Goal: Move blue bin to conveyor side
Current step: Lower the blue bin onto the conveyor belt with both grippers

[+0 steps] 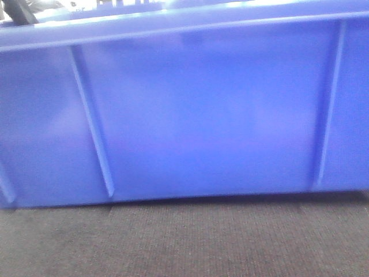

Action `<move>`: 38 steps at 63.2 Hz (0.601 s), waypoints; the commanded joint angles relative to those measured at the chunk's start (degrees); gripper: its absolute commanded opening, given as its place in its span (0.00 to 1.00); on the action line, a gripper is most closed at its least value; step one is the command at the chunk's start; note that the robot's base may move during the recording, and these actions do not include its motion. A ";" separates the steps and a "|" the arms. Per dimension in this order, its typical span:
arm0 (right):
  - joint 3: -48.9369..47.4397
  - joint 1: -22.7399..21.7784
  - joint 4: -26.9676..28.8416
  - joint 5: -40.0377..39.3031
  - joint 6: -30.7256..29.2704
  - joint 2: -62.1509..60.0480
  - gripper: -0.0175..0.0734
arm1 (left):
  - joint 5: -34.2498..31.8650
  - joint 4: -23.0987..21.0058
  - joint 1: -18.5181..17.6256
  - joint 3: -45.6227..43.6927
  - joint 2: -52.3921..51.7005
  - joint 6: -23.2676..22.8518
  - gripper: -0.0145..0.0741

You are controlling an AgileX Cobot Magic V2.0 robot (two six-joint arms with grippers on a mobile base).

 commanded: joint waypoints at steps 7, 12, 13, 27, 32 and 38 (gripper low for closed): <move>-0.87 0.66 2.07 -7.71 -1.38 1.99 0.11 | -7.18 -2.44 -1.27 -1.03 0.20 0.00 0.14; -0.87 0.66 2.07 -7.12 -1.38 3.12 0.11 | -8.67 -2.44 -1.27 -1.03 0.20 0.00 0.14; -0.87 0.66 2.07 -7.00 -1.38 3.37 0.11 | -9.23 -2.44 -1.27 -1.03 0.20 0.00 0.14; -0.87 0.66 2.07 -6.65 -1.38 4.44 0.36 | -10.98 -2.44 -1.27 -1.03 0.20 0.00 0.24; -0.87 0.66 2.07 -6.65 -1.38 4.44 0.52 | -10.87 -2.44 -1.27 -1.03 0.20 0.00 0.37; -1.02 0.66 1.80 -6.88 -1.38 4.44 0.64 | -10.53 -2.19 -1.27 -1.91 0.20 0.00 0.60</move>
